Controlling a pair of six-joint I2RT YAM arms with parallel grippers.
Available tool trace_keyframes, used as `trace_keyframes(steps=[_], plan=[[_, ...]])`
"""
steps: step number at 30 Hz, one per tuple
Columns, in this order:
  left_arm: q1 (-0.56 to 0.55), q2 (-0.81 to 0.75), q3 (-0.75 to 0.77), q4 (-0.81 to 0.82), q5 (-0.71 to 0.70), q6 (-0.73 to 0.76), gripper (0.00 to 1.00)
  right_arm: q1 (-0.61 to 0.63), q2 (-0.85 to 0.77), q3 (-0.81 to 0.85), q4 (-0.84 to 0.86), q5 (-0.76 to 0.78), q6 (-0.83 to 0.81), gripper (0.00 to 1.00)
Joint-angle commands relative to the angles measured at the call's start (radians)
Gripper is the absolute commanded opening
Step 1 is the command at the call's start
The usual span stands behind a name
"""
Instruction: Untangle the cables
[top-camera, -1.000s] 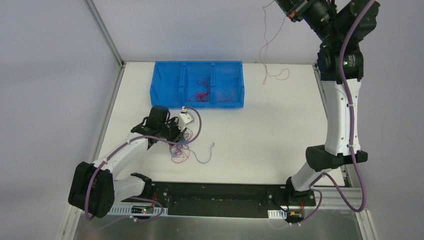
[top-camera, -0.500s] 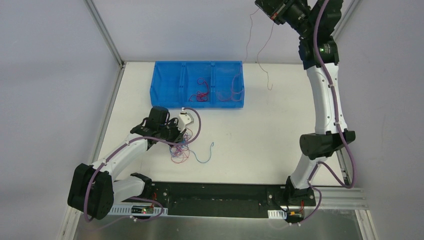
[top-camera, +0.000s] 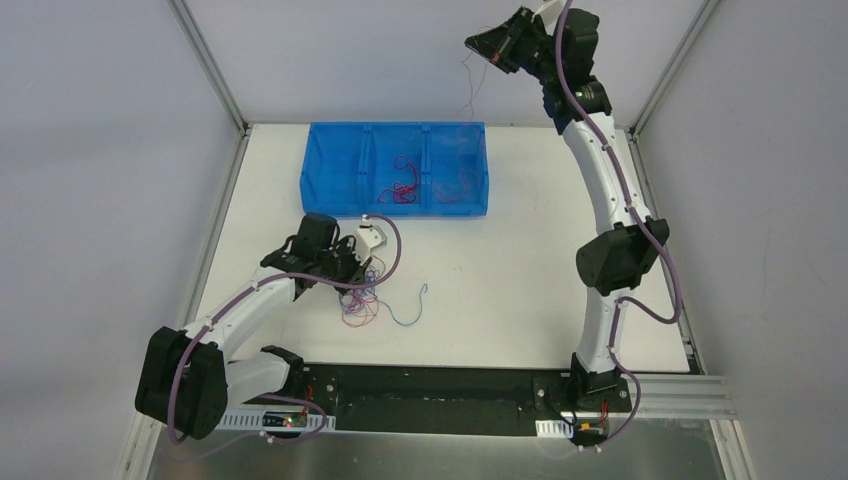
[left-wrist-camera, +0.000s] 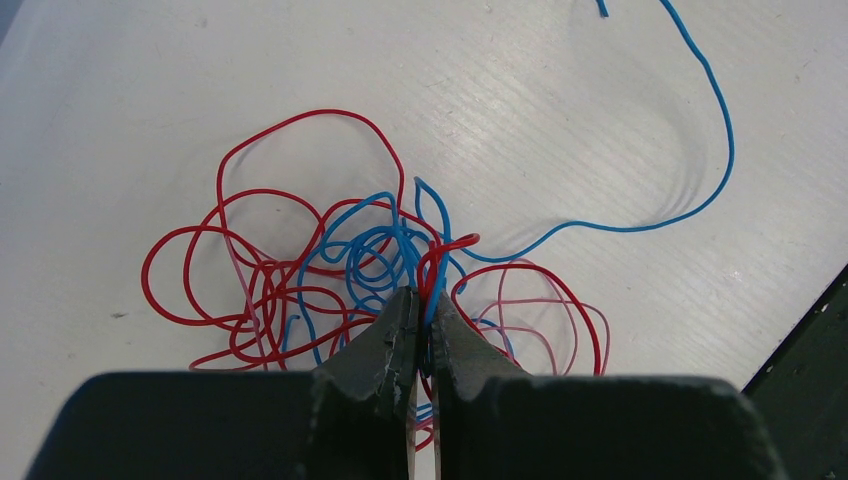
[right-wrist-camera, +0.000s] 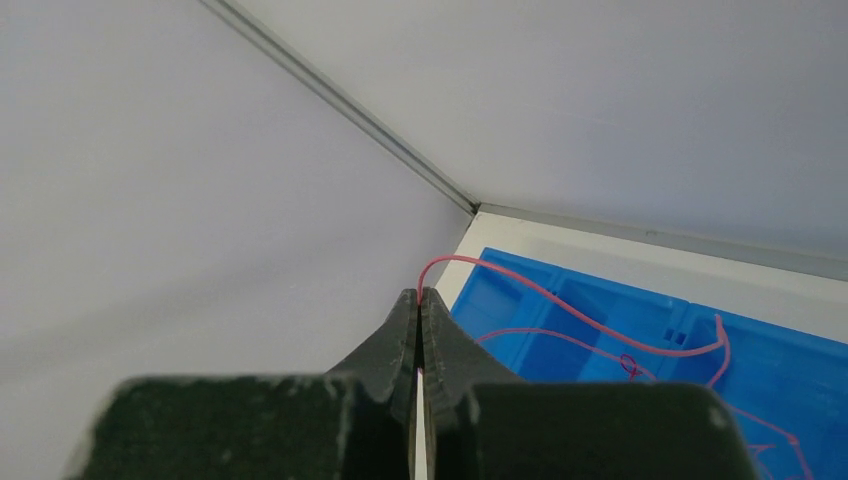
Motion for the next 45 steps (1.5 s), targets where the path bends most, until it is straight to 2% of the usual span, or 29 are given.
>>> trace_keyframes(steps=[1, 12, 23, 27, 30, 34, 37, 43, 45], plan=[[0.003, -0.003, 0.009, -0.005, -0.005, -0.018, 0.06, 0.035, -0.007, 0.012, 0.096, 0.119, -0.038, 0.00], [0.003, -0.003, 0.009, -0.003, -0.006, -0.028, 0.06, 0.096, 0.003, -0.017, 0.144, 0.136, -0.077, 0.00], [0.003, -0.005, 0.010, -0.003, -0.008, -0.043, 0.05, 0.088, -0.007, -0.270, 0.246, 0.119, -0.153, 0.00], [0.003, -0.002, 0.014, -0.002, -0.007, -0.046, 0.04, 0.080, 0.010, -0.343, 0.231, 0.108, -0.200, 0.00], [0.003, -0.002, 0.024, -0.008, -0.008, -0.051, 0.00, 0.081, 0.013, -0.394, 0.151, 0.066, -0.216, 0.00], [0.003, 0.004, 0.054, -0.020, -0.005, -0.089, 0.00, 0.086, -0.032, -0.466, 0.053, 0.017, -0.202, 0.38], [0.003, 0.011, 0.082, -0.029, 0.016, -0.128, 0.00, 0.084, -0.091, -0.501, 0.008, 0.016, -0.225, 0.58], [0.000, 0.028, 0.150, -0.049, 0.083, -0.191, 0.00, 0.074, -0.203, -0.502, -0.163, -0.070, -0.298, 0.87], [-0.006, 0.035, 0.168, -0.052, 0.100, -0.208, 0.00, 0.066, -0.238, -0.505, -0.247, -0.112, -0.340, 0.93]])
